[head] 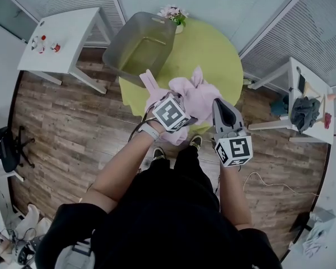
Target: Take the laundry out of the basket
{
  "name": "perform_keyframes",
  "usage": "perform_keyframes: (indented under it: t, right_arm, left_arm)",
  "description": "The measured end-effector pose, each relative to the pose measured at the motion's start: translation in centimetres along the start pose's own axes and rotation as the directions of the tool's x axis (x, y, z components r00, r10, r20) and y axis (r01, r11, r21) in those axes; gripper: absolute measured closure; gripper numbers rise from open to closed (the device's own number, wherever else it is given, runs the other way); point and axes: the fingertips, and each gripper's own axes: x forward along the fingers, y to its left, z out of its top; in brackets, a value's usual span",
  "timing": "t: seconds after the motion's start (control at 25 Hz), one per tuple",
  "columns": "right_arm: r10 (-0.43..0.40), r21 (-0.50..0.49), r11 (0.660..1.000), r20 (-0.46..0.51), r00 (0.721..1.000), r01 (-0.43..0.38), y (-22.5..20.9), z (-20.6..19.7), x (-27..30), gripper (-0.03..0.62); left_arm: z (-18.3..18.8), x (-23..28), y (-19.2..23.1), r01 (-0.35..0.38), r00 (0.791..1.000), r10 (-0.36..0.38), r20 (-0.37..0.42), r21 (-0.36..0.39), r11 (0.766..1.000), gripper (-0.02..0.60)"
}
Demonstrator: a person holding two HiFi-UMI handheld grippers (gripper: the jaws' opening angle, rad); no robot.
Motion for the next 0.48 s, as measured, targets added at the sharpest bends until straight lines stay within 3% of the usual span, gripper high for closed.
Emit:
perform_keyframes:
  t: [0.48]
  right_arm:
    - [0.065,0.055,0.997,-0.042,0.997,-0.062,-8.5,-3.4,2.2,0.569]
  left_arm:
    - [3.1,8.2,1.6,-0.049,0.998,0.045,-0.051,-0.081,0.996,0.151]
